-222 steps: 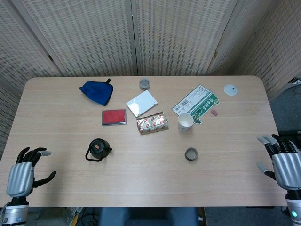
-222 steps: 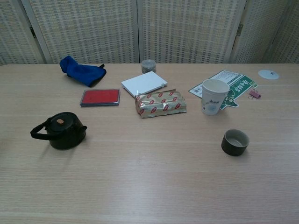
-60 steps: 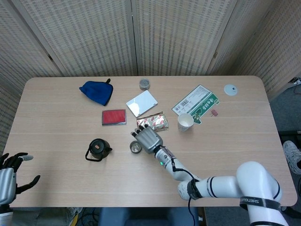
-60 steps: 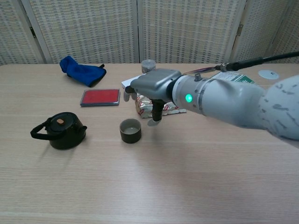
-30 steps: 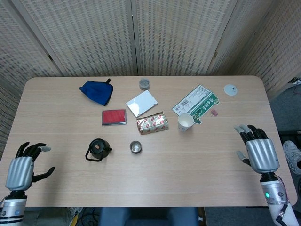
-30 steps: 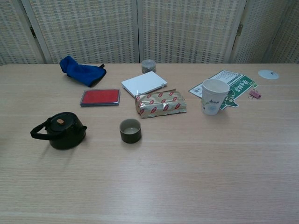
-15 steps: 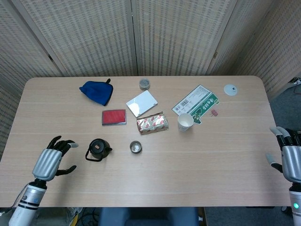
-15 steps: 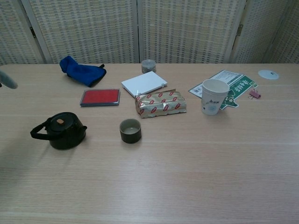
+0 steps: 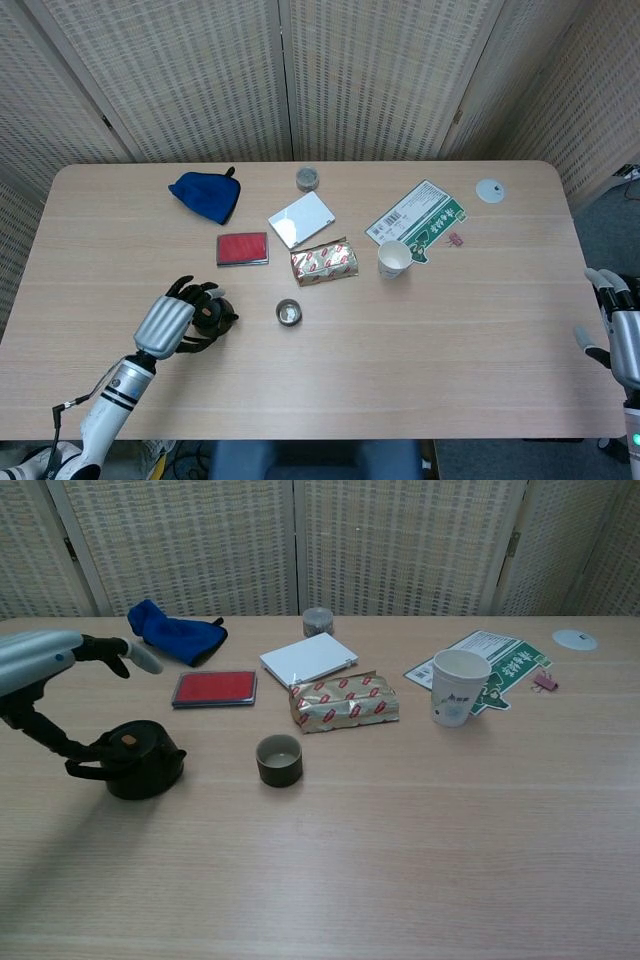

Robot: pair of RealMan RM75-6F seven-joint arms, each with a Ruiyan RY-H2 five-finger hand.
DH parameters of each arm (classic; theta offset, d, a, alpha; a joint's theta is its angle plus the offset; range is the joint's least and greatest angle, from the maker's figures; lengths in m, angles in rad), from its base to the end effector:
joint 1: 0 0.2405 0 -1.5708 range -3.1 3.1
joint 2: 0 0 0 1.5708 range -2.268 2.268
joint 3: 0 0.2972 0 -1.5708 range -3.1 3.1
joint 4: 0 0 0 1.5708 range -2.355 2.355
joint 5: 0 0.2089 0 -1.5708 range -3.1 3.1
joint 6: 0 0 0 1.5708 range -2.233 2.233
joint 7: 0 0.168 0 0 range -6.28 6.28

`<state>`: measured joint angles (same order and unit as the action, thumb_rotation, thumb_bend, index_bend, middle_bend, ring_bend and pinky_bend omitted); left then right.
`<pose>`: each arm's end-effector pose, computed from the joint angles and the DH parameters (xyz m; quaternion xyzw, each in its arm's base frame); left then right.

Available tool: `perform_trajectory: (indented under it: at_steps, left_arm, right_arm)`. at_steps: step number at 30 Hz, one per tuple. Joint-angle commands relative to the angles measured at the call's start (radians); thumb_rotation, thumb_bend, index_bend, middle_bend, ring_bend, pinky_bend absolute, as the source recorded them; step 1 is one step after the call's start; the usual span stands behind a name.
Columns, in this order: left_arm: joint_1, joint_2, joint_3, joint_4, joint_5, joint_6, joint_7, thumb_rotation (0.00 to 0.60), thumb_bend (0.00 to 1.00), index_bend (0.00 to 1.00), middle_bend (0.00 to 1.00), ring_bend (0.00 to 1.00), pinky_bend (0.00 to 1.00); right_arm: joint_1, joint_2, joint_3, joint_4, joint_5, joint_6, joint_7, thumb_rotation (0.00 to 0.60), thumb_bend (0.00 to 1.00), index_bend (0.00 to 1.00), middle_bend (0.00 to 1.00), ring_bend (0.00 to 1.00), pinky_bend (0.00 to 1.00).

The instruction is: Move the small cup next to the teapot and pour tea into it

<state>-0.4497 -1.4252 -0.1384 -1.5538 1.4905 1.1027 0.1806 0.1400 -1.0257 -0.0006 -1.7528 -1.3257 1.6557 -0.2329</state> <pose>-0.2326 0.3202 0.0277 -0.7257 -0.3568 -0.4114 0.4204 -0.3351 -0.2111 0.2270 0.5607 -0.3214 0.3390 0.6837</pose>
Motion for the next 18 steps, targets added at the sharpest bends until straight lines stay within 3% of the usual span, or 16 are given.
perform_trajectory:
  at_steps: [1, 10, 18]
  left_arm:
    - [-0.035, -0.04, -0.018, 0.026, -0.057, -0.043, 0.046, 0.6, 0.18, 0.19, 0.17, 0.22, 0.08]
    - [-0.08, -0.085, -0.024, 0.022, -0.143, -0.082, 0.139, 0.542, 0.18, 0.19, 0.17, 0.21, 0.08]
    - [-0.11, -0.117, -0.011, 0.063, -0.2, -0.102, 0.217, 0.551, 0.18, 0.19, 0.17, 0.21, 0.08]
  right_arm:
    - [-0.008, 0.002, 0.007, 0.003, -0.002, -0.005, 0.006, 0.6, 0.2, 0.2, 0.22, 0.15, 0.27]
    - [-0.039, 0.009, 0.031, 0.012, -0.003, -0.017, 0.024, 0.6, 0.2, 0.2, 0.22, 0.15, 0.27]
    - [-0.061, 0.008, 0.046, 0.028, -0.006, -0.033, 0.05, 0.6, 0.2, 0.2, 0.22, 0.15, 0.27]
